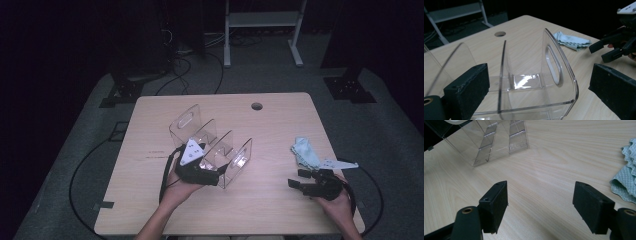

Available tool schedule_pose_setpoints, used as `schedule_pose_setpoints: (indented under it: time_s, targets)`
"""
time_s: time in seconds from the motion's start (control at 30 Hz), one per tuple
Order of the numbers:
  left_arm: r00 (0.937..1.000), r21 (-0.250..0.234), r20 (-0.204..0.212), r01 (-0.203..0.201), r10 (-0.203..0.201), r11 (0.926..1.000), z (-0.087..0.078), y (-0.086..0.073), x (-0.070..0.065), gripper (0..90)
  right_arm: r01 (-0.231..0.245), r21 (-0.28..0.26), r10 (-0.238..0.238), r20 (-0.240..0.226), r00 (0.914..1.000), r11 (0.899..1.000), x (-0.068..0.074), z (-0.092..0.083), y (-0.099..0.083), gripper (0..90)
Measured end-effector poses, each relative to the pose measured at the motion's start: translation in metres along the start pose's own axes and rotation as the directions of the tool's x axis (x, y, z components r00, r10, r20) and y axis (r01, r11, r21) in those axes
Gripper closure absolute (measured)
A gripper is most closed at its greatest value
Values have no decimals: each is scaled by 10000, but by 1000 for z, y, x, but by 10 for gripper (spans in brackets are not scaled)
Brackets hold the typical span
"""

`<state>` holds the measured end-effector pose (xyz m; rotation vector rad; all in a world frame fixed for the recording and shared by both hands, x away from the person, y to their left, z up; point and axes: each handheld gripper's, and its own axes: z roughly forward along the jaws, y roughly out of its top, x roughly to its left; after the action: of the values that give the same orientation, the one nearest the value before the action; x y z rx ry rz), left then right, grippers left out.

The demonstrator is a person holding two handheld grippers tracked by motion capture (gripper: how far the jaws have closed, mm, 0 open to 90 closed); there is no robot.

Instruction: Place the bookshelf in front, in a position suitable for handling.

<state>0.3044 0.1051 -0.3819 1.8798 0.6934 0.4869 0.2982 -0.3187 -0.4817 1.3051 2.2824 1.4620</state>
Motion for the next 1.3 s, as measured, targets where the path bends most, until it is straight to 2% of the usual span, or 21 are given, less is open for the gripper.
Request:
schedule_pose_setpoints:
  time_s: [0.1,0.2,0.23,0.27,0.33,0.37,0.5,0.53,0.57,0.67,0.7,0.8,0.83,1.0,1.1,1.3]
  targets:
    - [10000,-84,-73,10,-10,10000,-6,-2,6,20,-30,12,30,6,10000,10000,0,0,0,278]
    - [9994,-166,-301,156,-160,9997,-14,-11,19,20,-3,32,3,12,10000,10000,0,1,0,276]
    - [9994,-166,-301,156,-160,9997,-14,-11,19,19,-3,32,3,12,10000,10000,0,1,0,276]
    - [9985,-115,-527,123,-129,9999,-16,-17,27,19,25,13,-25,29,10000,10000,0,1,0,275]
    - [9982,-73,-562,193,-197,9998,-17,-21,30,20,49,20,-49,31,10000,10000,0,1,0,275]
    - [9978,31,-620,253,-251,9997,-17,-30,37,20,58,16,-59,34,10000,10000,-1,1,0,275]
    - [9959,315,-850,354,-326,9989,-15,-48,45,16,70,20,-70,30,10000,10000,0,1,0,275]
    - [9959,315,-850,354,-326,9989,-15,-48,45,15,71,21,-72,29,10000,10000,0,1,0,275]
    - [9957,315,-887,283,-254,9991,-14,-56,47,15,59,5,-59,23,10000,10000,0,1,0,275]
    - [9962,519,-836,274,-230,9983,-10,-63,48,15,35,-2,-35,22,10000,10000,0,1,0,275]
    - [9958,796,-872,342,-272,9962,-4,-70,49,10,31,-7,-31,26,10000,10000,0,1,0,276]
    - [9957,918,-842,456,-378,9947,1,-76,51,10,35,27,-35,11,10000,10000,1,1,0,275]
    - [9946,1102,-933,546,-444,9924,7,-81,52,10,107,32,-107,20,9999,9999,1,1,0,276]
    - [9951,1268,-902,516,-403,9906,14,-83,55,10,56,-26,-56,-3,10000,10000,1,0,0,275]
    - [9938,1469,-989,649,-506,9870,20,-85,58,10,99,-10,-99,-1,10000,10000,1,0,0,275]
    - [9948,1565,-862,679,-548,9853,28,-88,61,10,69,35,-69,19,10000,10000,1,0,0,275]
